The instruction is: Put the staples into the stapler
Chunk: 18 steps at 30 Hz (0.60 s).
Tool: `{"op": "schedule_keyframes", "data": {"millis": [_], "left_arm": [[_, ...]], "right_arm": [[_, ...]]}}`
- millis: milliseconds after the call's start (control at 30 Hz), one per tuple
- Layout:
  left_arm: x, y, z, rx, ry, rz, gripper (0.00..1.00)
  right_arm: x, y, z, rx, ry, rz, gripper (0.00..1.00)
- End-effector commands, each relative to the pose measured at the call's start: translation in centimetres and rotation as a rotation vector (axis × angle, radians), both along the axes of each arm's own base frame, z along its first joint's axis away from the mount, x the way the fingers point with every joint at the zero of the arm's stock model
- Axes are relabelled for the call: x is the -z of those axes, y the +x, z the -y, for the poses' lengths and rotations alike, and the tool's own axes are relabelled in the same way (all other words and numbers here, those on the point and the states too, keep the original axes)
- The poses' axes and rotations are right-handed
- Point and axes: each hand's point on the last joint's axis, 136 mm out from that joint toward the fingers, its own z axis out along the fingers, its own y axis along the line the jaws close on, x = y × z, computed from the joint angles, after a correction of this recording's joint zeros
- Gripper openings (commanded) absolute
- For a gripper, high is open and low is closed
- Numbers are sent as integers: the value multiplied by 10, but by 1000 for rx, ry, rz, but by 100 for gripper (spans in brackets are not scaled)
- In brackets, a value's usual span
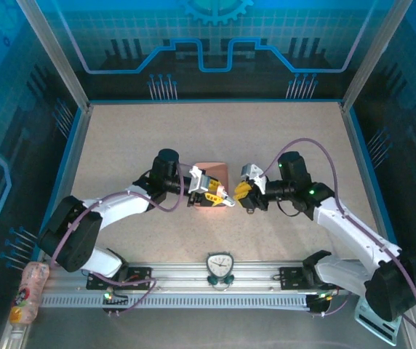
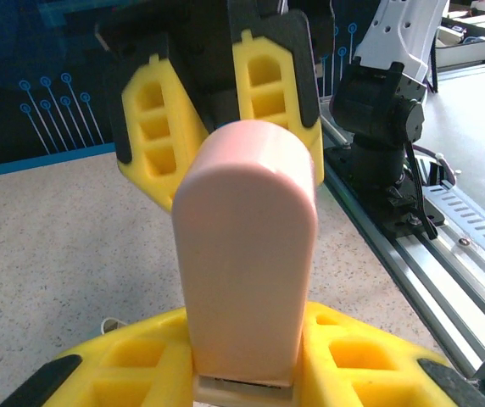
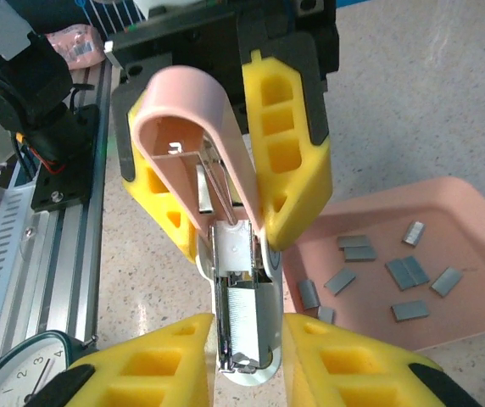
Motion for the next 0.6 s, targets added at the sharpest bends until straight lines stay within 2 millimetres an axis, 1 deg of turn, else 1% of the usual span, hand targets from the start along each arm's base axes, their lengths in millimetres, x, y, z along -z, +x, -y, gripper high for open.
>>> {"op": "schedule_keyframes", "data": {"millis": [0,333,567], "left_arm": [[-12,-10,0,46,-29,61,28],[-13,-10,0,42,-28,60,28],[-11,-8,0,31,-19,58,28]], "right_arm": [[1,-3,-6,-18,1,-31,27],[4,-6,-21,-98,3,-54,26],[3,-7,-19,-106,-10,-48,16]]}}
